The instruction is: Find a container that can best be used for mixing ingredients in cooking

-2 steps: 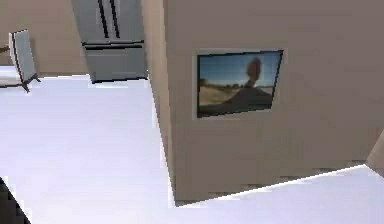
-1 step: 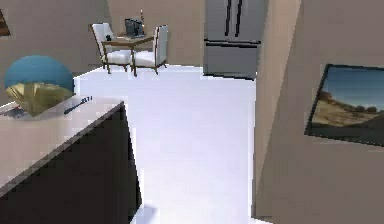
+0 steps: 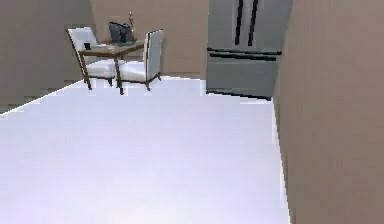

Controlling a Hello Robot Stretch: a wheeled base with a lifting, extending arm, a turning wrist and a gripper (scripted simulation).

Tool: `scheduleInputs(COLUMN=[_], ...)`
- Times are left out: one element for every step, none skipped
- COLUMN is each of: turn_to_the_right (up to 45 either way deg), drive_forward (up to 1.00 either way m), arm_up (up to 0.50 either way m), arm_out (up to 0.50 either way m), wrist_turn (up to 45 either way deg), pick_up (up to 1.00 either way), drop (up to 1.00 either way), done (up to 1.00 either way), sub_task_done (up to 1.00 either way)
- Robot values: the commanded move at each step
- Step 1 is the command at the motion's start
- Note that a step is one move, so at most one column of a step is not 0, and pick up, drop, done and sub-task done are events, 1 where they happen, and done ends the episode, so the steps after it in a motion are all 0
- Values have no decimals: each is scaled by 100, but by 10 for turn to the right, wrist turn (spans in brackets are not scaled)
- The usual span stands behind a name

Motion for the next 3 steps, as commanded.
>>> scheduleInputs(turn_to_the_right=[60,0,-180], drive_forward=[0,5,0], arm_up=[0,0,0], arm_out=[0,0,0], wrist_turn=[0,0,0], pick_up=[0,0,0], drop=[0,0,0], done=[0,0,0], sub_task_done=[0,0,0])
